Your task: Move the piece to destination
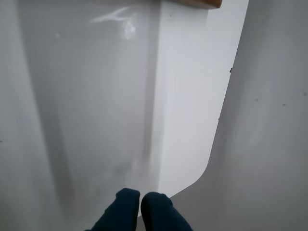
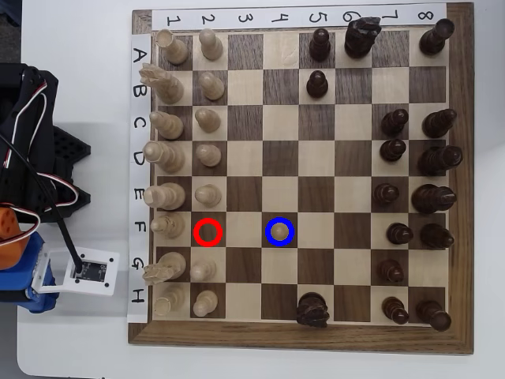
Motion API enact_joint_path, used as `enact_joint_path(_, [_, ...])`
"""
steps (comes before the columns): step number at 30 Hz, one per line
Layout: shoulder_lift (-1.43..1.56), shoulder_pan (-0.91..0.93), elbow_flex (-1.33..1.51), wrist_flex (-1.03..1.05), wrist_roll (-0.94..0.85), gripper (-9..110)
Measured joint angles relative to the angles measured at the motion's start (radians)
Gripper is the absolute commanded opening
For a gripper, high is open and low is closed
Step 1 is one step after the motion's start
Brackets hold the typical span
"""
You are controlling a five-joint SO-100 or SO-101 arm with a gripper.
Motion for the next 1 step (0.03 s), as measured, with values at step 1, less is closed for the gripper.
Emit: enact_joint_path(1, [0.0,0.0,0.0,0.0,0.0,0])
